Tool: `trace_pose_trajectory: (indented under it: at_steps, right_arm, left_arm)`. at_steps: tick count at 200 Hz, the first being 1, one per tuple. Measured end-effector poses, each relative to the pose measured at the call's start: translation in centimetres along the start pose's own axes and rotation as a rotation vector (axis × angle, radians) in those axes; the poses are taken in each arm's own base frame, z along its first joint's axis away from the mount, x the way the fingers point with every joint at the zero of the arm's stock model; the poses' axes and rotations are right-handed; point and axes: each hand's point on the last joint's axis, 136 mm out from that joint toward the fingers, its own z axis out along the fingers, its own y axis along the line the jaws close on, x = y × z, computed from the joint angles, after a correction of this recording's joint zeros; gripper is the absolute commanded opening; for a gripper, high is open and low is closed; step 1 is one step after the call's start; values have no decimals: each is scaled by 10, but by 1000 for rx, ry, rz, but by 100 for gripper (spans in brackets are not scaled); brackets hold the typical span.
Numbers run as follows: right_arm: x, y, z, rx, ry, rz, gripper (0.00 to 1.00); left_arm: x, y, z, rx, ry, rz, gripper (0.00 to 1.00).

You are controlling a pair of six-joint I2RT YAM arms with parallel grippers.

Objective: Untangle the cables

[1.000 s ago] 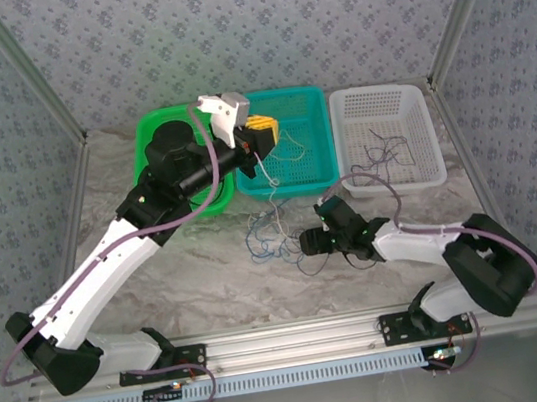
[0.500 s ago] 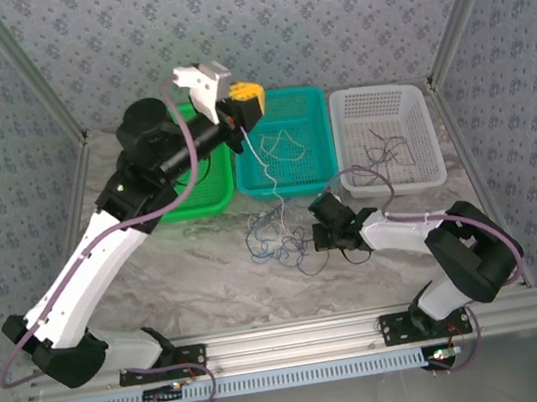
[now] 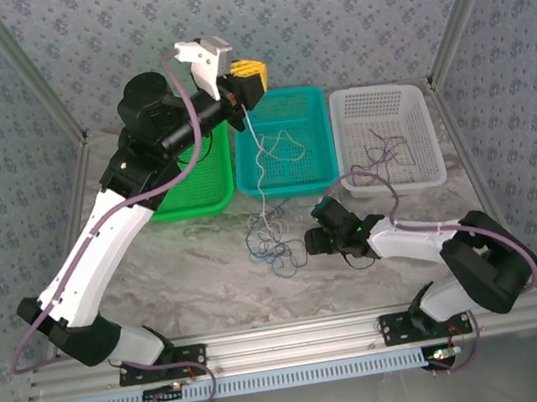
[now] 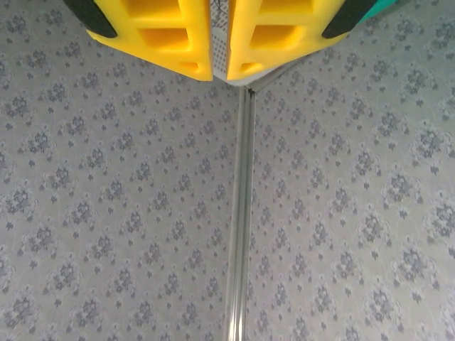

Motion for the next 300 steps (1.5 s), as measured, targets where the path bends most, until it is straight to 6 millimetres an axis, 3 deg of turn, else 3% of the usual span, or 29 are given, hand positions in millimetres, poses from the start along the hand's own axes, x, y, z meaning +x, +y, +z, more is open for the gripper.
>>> trace_pose_trajectory:
  at_steps: [49, 85, 117, 231, 253, 280, 300]
  right_arm:
    - [-8, 13, -37, -96, -96, -43, 66]
    - [0, 36, -57, -200, -164, -144, 78]
    - [8, 50, -56, -235, -176, -216, 80]
    - [-16, 84, -30, -252, -265, -343, 79]
    - [-25, 94, -26, -255, -277, -366, 72]
    - [-29, 102, -17, -259, -266, -387, 43]
    - [-23, 101, -11, -260, -244, -395, 38]
  left_arm:
    - [3, 5, 0, -11, 6, -20, 14]
    - [3, 5, 0, -12, 6, -32, 15]
    - [3, 5, 0, -11, 5, -42, 15]
    - [3, 4, 0, -3, 6, -65, 15]
    - [2, 2, 0, 5, 5, -73, 15]
    - [1, 1, 0, 12, 0, -80, 15]
    - [1, 1, 0, 11, 0, -79, 15]
